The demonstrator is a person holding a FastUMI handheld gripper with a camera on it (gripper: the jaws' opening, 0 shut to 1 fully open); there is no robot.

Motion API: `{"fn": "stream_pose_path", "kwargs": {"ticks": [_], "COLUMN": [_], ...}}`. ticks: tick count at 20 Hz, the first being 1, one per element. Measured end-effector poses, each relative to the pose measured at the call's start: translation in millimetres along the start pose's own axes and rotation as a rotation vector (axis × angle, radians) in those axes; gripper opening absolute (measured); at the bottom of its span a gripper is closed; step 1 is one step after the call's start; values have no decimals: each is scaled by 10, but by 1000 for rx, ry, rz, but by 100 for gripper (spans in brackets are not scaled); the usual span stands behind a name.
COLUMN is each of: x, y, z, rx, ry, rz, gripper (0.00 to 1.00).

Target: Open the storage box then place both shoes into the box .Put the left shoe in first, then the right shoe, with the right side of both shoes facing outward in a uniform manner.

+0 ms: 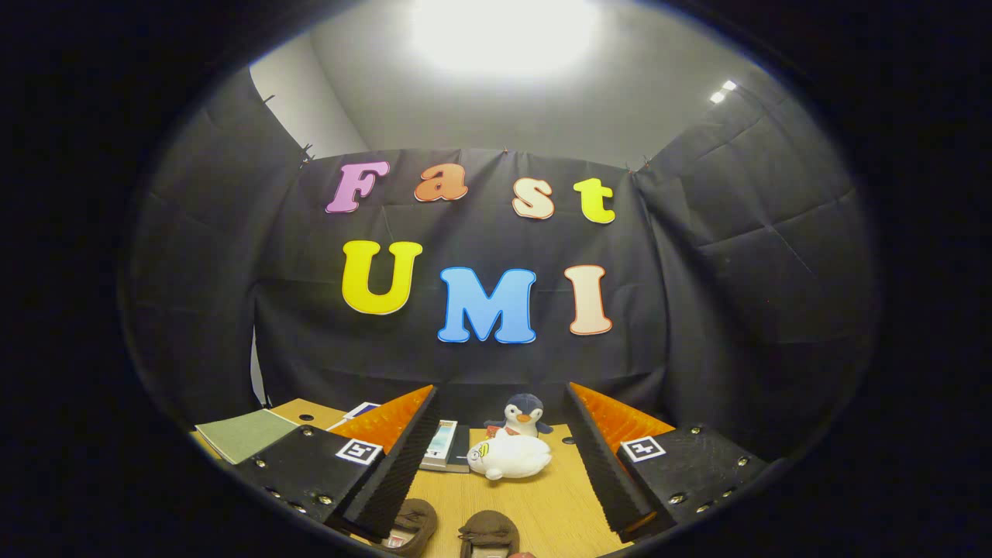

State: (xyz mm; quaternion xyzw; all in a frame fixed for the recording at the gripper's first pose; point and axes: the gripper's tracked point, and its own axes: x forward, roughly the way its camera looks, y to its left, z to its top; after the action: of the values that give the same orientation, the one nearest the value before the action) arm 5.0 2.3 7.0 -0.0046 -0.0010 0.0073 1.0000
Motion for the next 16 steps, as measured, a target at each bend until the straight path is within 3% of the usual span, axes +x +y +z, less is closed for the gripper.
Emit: {"fn": "stream_pose_path", "kwargs": {"ticks": [10,16], "x": [33,36], "y": [138,309], "z": [10,-142], "rx": [-13,98], "ry": [-5,48], "rz": [31,75], "gripper": [96,96]}}
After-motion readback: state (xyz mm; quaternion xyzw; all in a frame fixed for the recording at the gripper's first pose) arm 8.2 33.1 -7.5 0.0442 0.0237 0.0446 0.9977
